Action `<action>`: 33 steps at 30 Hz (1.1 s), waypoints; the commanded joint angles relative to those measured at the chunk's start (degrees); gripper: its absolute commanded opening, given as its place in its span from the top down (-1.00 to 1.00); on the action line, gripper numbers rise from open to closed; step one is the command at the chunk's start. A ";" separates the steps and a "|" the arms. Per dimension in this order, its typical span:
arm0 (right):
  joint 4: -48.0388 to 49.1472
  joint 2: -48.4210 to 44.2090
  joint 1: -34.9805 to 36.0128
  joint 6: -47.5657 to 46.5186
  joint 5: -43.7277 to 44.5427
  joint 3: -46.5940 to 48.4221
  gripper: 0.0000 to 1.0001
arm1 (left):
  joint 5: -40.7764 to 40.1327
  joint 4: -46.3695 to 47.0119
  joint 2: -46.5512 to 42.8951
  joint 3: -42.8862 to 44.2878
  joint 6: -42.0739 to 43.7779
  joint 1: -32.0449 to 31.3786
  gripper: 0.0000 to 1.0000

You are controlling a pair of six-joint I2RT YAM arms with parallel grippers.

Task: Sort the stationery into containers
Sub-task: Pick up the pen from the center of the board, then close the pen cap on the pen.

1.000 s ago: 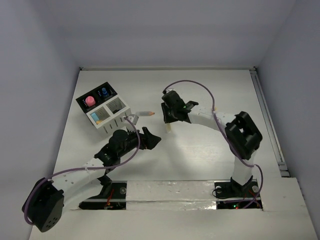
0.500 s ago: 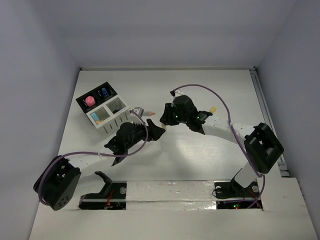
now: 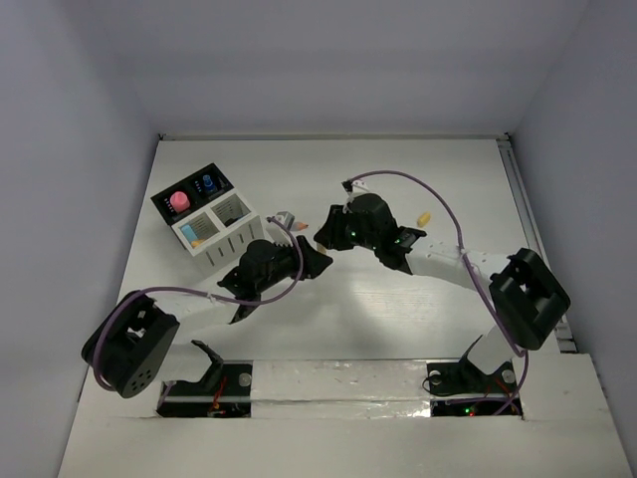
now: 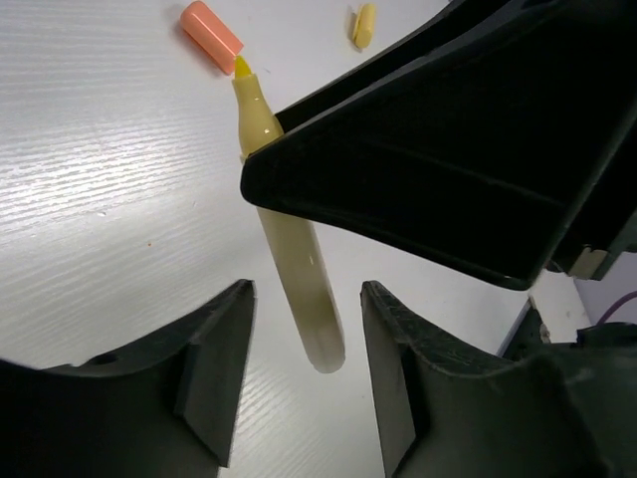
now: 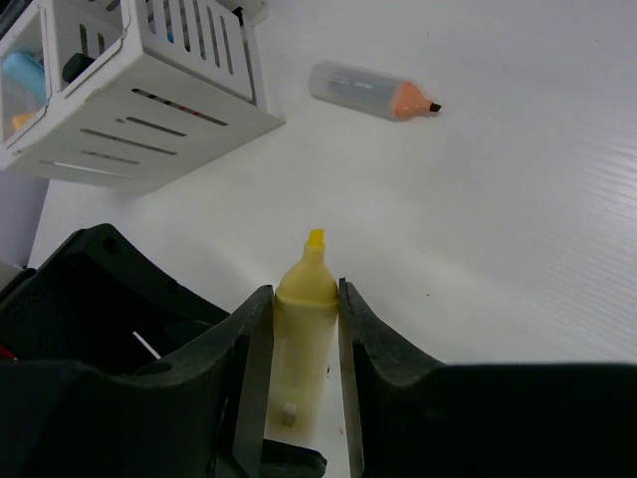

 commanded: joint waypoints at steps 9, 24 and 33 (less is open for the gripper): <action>6.85 -3.57 1.45 1.53 -1.18 -2.45 0.87 | -0.63 3.94 0.16 2.76 0.38 -0.17 0.77; 2.73 -13.67 -6.27 3.29 0.39 -7.19 -0.37 | -6.25 -4.32 -6.78 0.21 6.45 -1.22 1.00; -13.35 -14.04 -24.90 2.41 10.15 -7.02 0.87 | -6.25 -8.81 -13.02 -0.31 11.10 -1.22 1.00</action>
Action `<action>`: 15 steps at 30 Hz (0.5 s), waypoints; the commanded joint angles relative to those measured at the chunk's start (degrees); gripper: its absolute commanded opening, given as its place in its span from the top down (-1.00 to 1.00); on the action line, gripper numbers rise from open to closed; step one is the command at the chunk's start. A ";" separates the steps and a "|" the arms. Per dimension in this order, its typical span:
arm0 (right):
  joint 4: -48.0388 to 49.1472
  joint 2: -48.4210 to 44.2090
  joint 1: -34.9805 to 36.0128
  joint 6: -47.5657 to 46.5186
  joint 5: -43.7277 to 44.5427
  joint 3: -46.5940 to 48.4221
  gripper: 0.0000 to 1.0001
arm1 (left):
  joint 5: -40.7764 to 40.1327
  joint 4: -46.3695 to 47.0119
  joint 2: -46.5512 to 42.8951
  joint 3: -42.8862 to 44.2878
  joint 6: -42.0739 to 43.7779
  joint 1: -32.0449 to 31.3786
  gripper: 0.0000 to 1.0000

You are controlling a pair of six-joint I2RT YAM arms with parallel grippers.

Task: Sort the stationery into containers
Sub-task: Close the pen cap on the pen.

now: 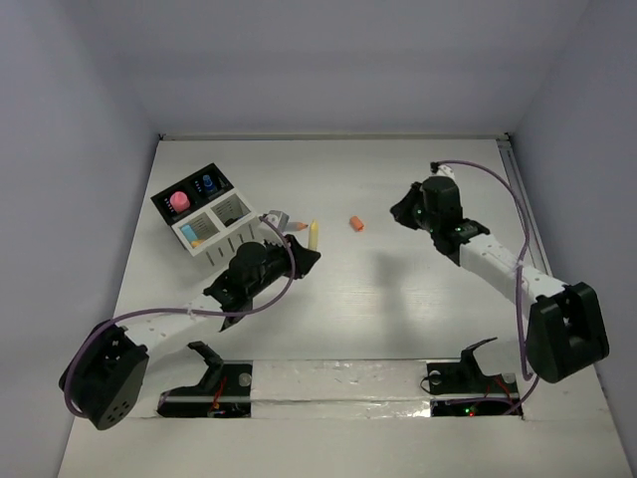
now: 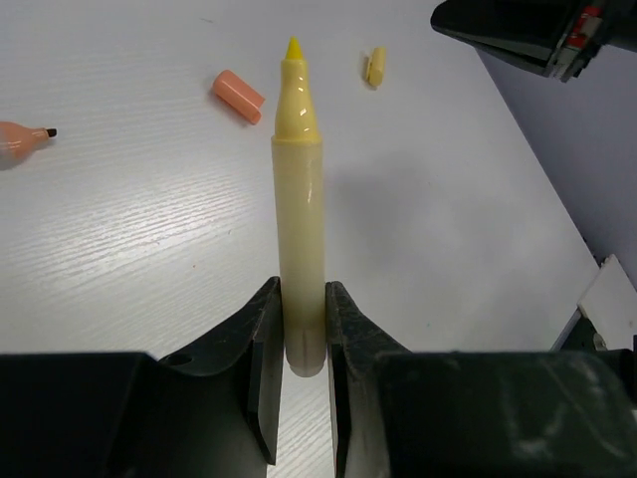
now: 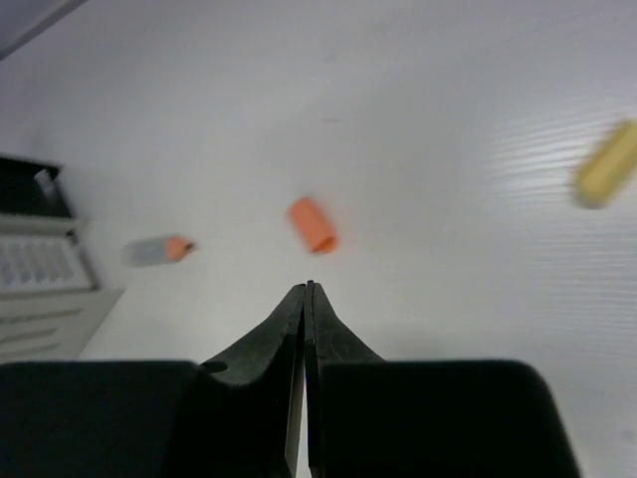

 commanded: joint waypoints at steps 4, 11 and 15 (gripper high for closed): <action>-12.02 6.86 -11.39 -4.74 7.26 3.52 0.40 | -0.19 -0.46 -5.07 -1.89 4.03 -0.11 1.00; -17.12 16.45 -13.86 -8.80 10.71 10.55 -0.30 | 1.29 -0.02 -7.63 -2.95 4.03 -0.11 1.00; -17.31 20.23 -13.86 -8.71 11.41 13.28 -0.23 | 2.26 0.24 -8.07 -3.13 3.59 -0.11 1.00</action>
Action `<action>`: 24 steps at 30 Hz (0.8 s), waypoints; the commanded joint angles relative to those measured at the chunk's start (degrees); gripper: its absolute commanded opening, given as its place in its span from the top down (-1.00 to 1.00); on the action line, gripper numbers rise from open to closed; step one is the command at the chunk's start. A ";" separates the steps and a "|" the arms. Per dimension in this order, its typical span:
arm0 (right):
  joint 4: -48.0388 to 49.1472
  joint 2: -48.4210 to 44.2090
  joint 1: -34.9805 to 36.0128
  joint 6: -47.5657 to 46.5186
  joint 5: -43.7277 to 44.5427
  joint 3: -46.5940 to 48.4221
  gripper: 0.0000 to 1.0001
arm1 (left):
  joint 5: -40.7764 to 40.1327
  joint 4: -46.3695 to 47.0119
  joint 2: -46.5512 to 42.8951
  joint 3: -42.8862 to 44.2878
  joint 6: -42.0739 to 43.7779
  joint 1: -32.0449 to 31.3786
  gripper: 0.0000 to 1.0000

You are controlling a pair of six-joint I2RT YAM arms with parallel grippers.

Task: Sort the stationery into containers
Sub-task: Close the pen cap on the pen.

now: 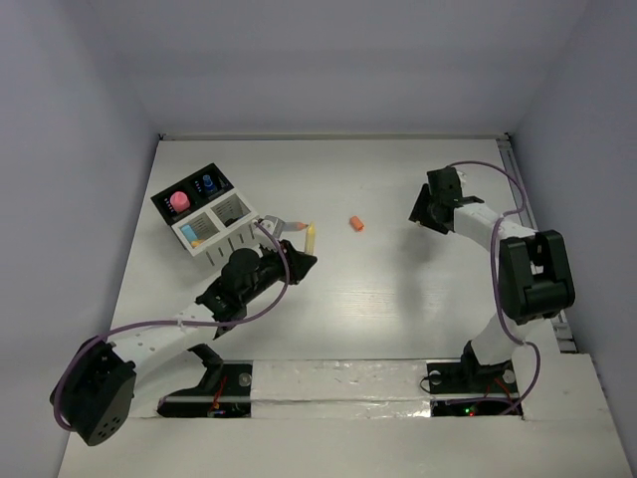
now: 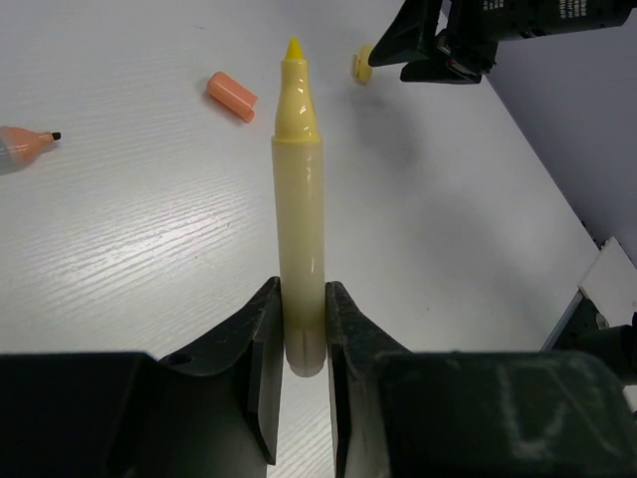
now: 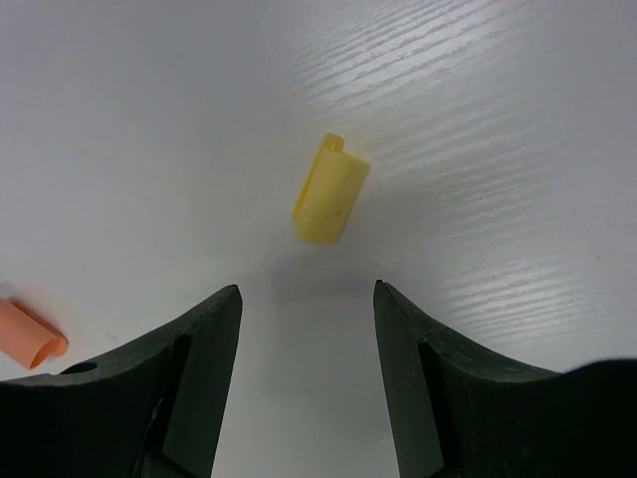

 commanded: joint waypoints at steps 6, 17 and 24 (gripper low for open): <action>-0.84 6.72 -0.81 -2.18 2.07 6.89 -0.26 | 2.03 2.63 -2.13 -0.72 0.38 -0.11 1.00; 1.87 12.44 -1.34 -0.17 -2.14 11.38 -0.27 | 2.29 3.42 -0.20 -0.55 0.38 -0.11 1.00; 3.37 15.87 -1.34 3.09 -2.76 15.33 -0.21 | 1.85 3.51 0.86 -0.46 0.55 -0.11 1.00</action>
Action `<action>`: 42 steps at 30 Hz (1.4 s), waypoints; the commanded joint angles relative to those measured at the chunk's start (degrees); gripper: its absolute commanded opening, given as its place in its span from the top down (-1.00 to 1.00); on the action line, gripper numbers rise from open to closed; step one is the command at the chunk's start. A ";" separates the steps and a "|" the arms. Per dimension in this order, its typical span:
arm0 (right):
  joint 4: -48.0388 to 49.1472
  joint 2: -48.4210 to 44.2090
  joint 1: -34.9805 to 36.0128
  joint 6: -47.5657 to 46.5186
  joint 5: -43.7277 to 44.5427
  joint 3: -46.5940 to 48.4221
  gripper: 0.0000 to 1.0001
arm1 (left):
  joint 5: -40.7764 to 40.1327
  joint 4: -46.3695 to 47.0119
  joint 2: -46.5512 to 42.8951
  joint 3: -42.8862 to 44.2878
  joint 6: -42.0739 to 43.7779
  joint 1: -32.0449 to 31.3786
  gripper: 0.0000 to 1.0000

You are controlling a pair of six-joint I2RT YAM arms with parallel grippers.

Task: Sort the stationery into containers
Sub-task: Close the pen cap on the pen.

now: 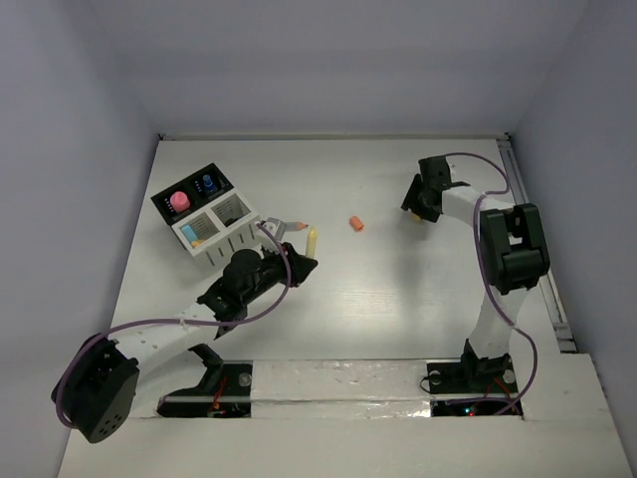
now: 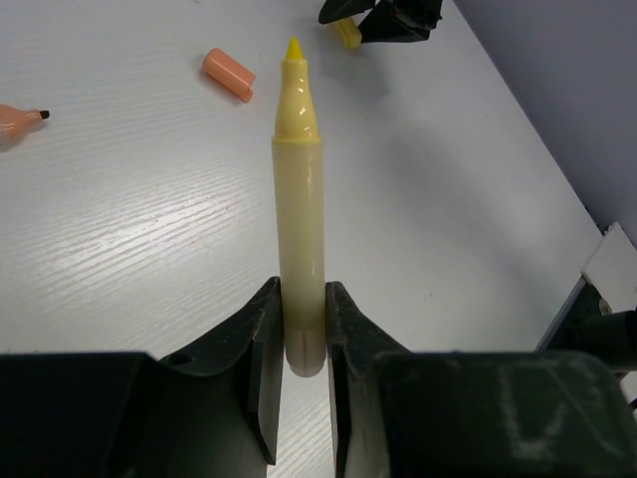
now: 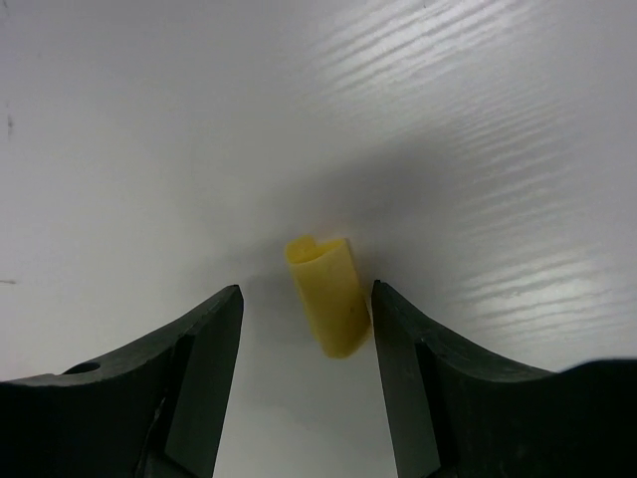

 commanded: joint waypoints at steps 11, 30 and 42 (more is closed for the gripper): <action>2.29 3.45 -0.27 1.30 -9.05 7.20 -0.18 | 0.69 3.70 1.12 0.42 0.73 -0.11 1.00; 6.32 -0.60 6.23 -5.82 -11.25 3.86 -0.21 | 0.43 3.79 1.92 0.59 0.82 -0.11 1.00; 4.65 5.57 6.24 -6.88 -4.05 8.44 -0.19 | 0.17 3.53 1.13 0.50 1.08 -0.11 1.00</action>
